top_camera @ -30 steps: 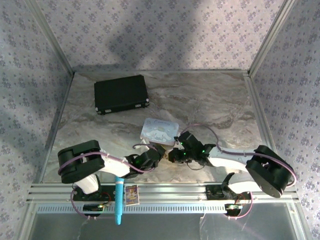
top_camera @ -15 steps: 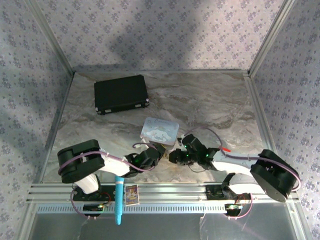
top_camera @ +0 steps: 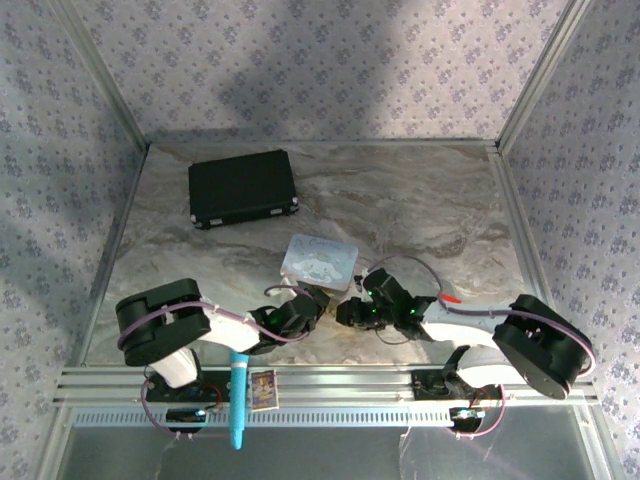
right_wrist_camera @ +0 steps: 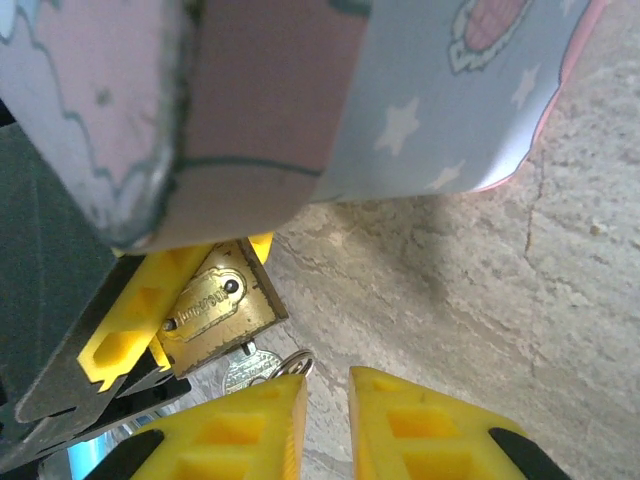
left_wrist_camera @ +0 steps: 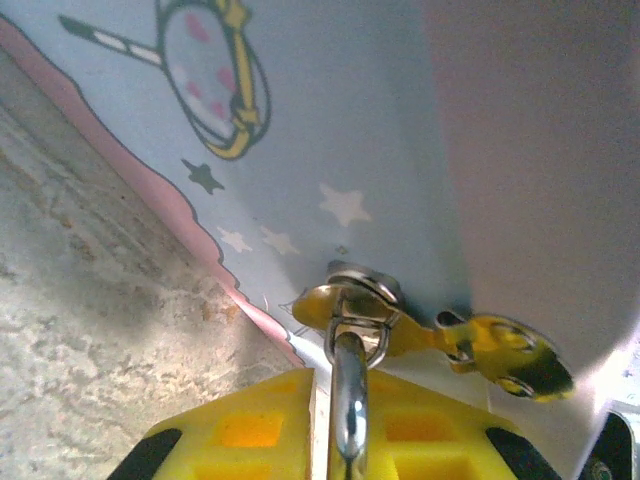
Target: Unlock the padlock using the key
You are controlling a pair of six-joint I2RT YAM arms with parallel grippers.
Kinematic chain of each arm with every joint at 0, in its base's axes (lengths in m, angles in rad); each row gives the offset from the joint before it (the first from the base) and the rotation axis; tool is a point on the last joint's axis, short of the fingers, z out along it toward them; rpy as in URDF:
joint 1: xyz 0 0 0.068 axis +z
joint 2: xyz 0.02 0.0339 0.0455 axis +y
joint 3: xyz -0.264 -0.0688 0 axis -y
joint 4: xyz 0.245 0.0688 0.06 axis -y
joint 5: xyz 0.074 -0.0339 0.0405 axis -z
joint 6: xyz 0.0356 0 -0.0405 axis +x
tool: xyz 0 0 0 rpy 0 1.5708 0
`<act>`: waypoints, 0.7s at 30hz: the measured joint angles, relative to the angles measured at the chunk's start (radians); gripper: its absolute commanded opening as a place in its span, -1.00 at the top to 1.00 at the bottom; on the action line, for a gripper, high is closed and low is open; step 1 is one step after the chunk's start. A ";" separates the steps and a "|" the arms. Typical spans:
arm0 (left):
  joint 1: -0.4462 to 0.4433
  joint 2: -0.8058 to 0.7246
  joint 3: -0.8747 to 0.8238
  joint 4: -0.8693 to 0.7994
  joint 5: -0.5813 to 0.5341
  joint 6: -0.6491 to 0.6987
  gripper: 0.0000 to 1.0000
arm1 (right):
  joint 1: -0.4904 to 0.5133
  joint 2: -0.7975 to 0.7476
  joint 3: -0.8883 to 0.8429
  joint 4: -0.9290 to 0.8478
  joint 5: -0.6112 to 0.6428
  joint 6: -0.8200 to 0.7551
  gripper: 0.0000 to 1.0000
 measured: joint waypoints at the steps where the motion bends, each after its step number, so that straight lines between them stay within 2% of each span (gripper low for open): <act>1: 0.000 0.000 0.002 -0.001 0.000 0.000 1.00 | 0.000 0.000 0.000 0.002 0.000 0.000 0.61; 9: 0.000 0.006 0.005 0.013 -0.011 0.003 1.00 | -0.022 0.003 0.000 0.017 -0.019 0.008 0.61; 16: 0.000 0.026 0.013 0.018 -0.024 0.040 1.00 | -0.045 0.068 0.002 0.068 -0.055 0.024 0.63; 21: 0.002 0.025 0.003 0.048 -0.031 0.020 1.00 | -0.065 0.039 -0.060 0.156 -0.062 0.079 0.52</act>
